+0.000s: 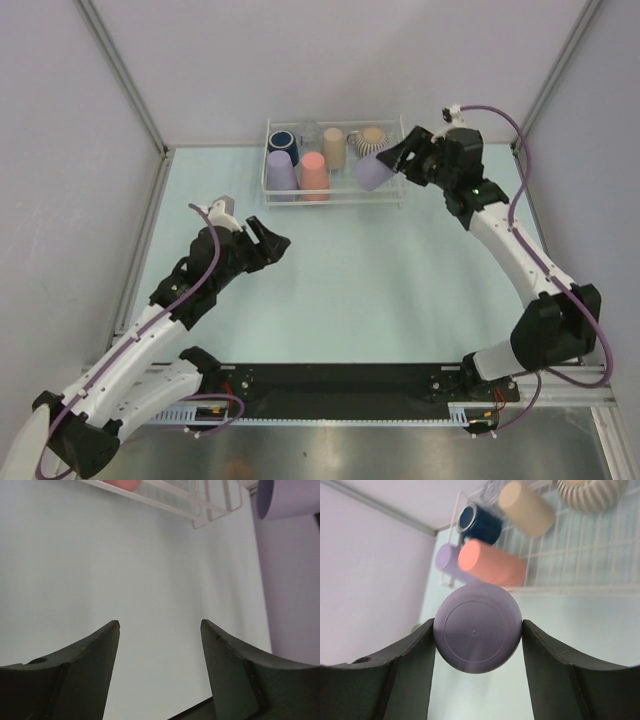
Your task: Unload the cups from the dish rack
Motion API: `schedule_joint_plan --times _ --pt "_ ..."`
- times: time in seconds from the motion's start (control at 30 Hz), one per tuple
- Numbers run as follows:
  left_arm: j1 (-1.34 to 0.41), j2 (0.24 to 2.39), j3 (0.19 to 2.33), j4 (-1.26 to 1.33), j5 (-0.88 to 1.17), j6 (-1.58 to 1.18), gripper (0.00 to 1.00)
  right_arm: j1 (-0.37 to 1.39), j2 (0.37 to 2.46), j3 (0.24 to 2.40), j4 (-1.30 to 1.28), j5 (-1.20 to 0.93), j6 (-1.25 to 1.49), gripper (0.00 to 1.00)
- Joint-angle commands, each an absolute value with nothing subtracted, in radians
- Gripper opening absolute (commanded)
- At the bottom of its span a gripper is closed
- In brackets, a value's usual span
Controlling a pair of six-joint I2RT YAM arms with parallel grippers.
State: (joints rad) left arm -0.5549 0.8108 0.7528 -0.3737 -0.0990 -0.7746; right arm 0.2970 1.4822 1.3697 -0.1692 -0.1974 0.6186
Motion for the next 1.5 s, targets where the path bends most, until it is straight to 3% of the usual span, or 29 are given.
schedule_joint_plan --times 0.0,0.3,0.6,0.87,1.47 --pt "-0.561 0.796 0.684 -0.054 0.069 -0.911 0.72 0.229 1.295 1.159 0.194 -0.558 0.885 0.00" --pt "-0.561 0.807 0.560 0.259 0.178 -1.021 0.77 0.199 1.010 0.672 0.684 -0.683 1.304 0.00" --pt "-0.561 0.893 0.537 0.446 0.291 -1.129 0.76 0.261 0.861 0.434 0.736 -0.595 1.365 0.00" --pt "-0.586 0.922 0.558 0.488 0.324 -1.164 0.75 0.386 0.931 0.402 0.793 -0.488 1.327 0.00" --pt "-0.670 0.870 0.531 0.491 0.314 -1.201 0.75 0.497 1.163 0.474 0.926 -0.436 1.293 0.00"
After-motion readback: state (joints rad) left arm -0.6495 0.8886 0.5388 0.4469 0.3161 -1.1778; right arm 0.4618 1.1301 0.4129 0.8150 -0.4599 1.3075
